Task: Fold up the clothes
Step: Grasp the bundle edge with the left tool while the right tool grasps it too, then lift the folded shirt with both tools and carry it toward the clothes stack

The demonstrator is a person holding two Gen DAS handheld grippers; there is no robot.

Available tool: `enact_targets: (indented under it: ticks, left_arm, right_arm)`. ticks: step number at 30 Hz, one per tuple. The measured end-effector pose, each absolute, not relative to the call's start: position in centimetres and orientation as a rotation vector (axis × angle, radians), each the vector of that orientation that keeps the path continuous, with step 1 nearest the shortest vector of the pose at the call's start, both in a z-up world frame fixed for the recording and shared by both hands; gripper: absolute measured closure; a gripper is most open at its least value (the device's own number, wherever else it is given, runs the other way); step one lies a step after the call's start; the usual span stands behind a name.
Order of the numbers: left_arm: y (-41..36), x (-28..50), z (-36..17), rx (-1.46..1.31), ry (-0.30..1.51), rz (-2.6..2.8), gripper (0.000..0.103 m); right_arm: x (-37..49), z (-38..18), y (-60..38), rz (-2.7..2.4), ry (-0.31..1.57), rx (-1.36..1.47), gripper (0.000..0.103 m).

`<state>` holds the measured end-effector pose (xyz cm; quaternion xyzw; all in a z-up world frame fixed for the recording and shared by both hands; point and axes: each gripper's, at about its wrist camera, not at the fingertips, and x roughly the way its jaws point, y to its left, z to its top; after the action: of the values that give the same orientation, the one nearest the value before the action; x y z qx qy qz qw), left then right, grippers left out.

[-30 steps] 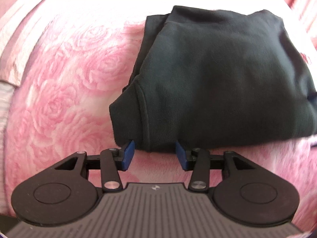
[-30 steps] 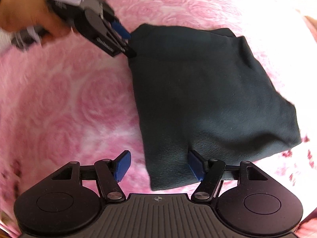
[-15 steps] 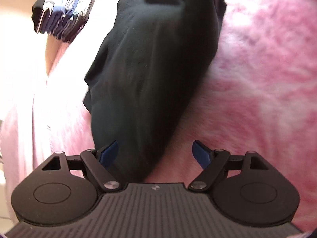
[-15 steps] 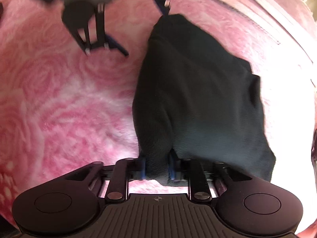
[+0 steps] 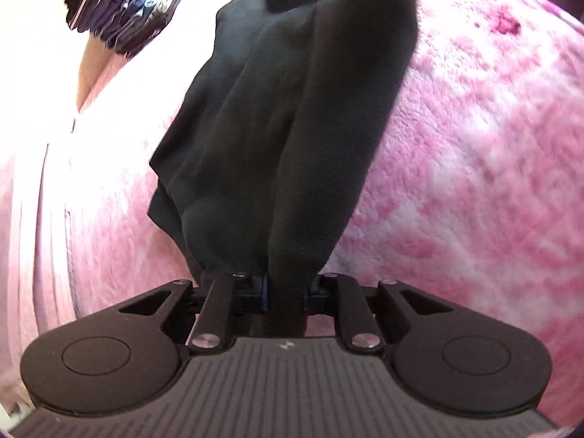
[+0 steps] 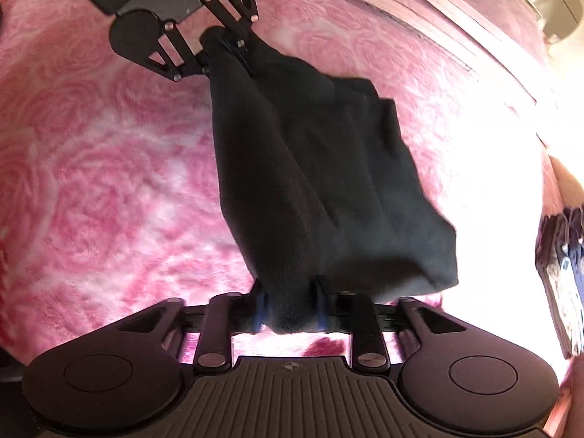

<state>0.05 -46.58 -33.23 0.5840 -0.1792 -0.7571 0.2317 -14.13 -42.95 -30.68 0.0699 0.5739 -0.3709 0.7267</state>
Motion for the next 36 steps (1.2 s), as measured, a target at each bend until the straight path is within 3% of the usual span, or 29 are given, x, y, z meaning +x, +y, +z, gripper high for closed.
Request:
enact_targets:
  ticks: [1, 2, 10, 11, 13, 15, 17, 21, 24, 25, 27, 36]
  left_arm:
    - [-46.7, 0.0, -32.9, 1.602, -0.477, -2.084, 0.091]
    - [-46.9, -0.1, -32.6, 1.599, -0.463, -2.088, 0.091]
    - [-48.2, -0.2, -30.3, 1.557, -0.318, -2.118, 0.091]
    - [-47.9, -0.1, -30.3, 1.556, -0.317, -2.122, 0.09]
    - [-47.2, -0.4, -30.6, 1.559, -0.338, -2.108, 0.09]
    - [-46.4, -0.9, -31.1, 1.563, -0.38, -2.078, 0.084]
    - [-45.6, -1.6, -31.8, 1.539, -0.421, -2.057, 0.063]
    - [-44.3, -3.5, -33.4, 1.549, -0.556, -2.033, 0.06]
    - [-44.3, -4.6, -34.7, 1.62, -0.607, -2.005, 0.072]
    - [-44.5, -4.7, -34.8, 1.638, -0.596, -2.006, 0.082]
    - [-44.6, -4.8, -34.1, 1.648, -0.566, -2.021, 0.088]
    - [-44.5, -4.7, -26.7, 1.633, -0.43, -2.059, 0.091]
  right_arm:
    - [-13.6, -31.0, -42.4, -0.832, 1.261, 0.143, 0.04]
    - [-13.0, -31.2, -41.7, -0.842, 1.248, 0.118, 0.033]
    - [-10.0, -36.2, -41.9, -0.902, 1.285, -0.068, 0.032]
    - [-10.4, -36.3, -42.2, -0.917, 1.285, -0.075, 0.036]
    - [-11.5, -36.0, -42.8, -0.92, 1.278, -0.04, 0.069]
    - [-12.4, -35.1, -43.0, -0.914, 1.273, -0.018, 0.078]
    - [-13.3, -33.8, -43.0, -0.904, 1.27, -0.002, 0.08]
    - [-14.3, -31.9, -43.0, -0.894, 1.277, 0.012, 0.081]
    - [-14.6, -31.5, -42.9, -0.872, 1.284, 0.006, 0.081]
    - [-14.8, -31.4, -42.8, -0.865, 1.287, 0.004, 0.081]
    - [-14.9, -31.4, -42.9, -0.852, 1.299, 0.003, 0.081]
    - [-15.5, -27.1, -42.5, -0.816, 1.315, -0.015, 0.081]
